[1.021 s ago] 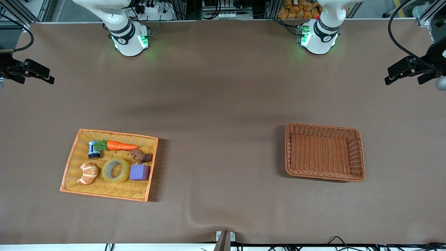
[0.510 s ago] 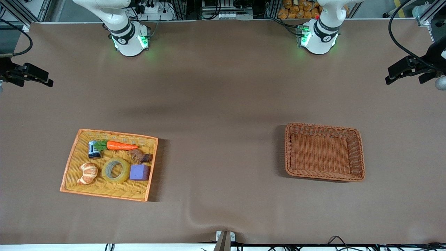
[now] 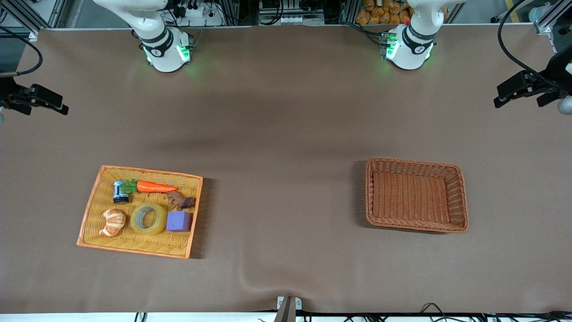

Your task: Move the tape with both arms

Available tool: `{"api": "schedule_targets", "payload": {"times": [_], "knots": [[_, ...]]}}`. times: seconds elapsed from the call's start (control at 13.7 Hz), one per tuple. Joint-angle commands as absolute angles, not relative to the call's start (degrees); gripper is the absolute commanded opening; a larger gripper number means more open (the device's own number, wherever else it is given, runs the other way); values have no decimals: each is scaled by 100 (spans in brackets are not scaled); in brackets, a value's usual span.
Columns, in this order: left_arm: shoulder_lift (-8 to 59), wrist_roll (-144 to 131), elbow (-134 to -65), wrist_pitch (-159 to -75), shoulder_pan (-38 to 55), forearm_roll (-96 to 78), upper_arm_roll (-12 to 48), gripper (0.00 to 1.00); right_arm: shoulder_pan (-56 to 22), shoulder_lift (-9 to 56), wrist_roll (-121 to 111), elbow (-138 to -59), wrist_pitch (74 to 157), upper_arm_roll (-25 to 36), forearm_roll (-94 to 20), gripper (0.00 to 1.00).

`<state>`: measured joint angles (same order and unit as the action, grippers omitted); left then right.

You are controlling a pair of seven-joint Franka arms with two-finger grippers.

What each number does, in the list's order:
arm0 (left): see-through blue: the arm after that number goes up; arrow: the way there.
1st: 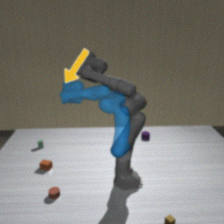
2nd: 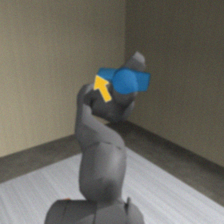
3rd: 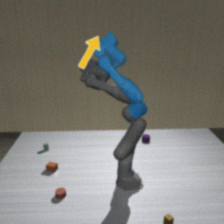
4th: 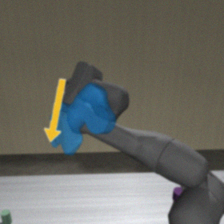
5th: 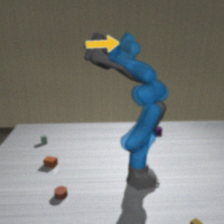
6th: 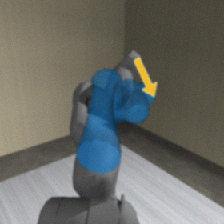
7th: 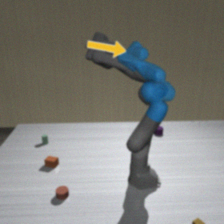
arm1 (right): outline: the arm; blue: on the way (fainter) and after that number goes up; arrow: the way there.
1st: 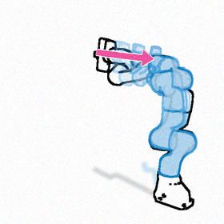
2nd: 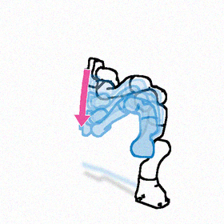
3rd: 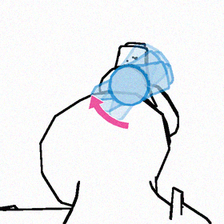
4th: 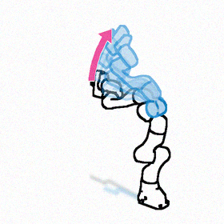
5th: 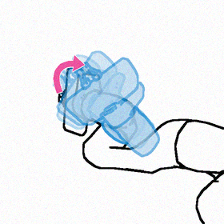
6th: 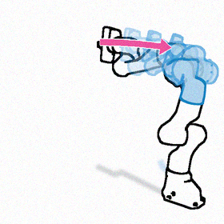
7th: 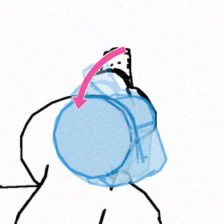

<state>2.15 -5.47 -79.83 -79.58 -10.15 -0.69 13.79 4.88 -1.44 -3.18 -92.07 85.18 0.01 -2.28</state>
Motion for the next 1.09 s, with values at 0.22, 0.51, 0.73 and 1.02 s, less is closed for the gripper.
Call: {"api": "schedule_targets", "payload": {"times": [0.22, 0.51, 0.73, 1.02], "knots": [[176, -378, -7884, -7857, -1046, 79, 1354, 100, 316, 307, -395, -9176, 8552, -53, -272, 100], [176, -378, -7884, -7857, -1046, 70, 1362, 100, 202, 649, -396, -9176, 8604, -53, -255, 100], [176, -378, -7884, -7857, -1046, 70, 1389, 100, 141, 1088, -396, -9176, 9007, -53, -264, 100], [176, -369, -7892, -7857, -1037, 70, 1397, 100, 123, 1906, -343, -9167, 9982, -44, -246, 100]]}}
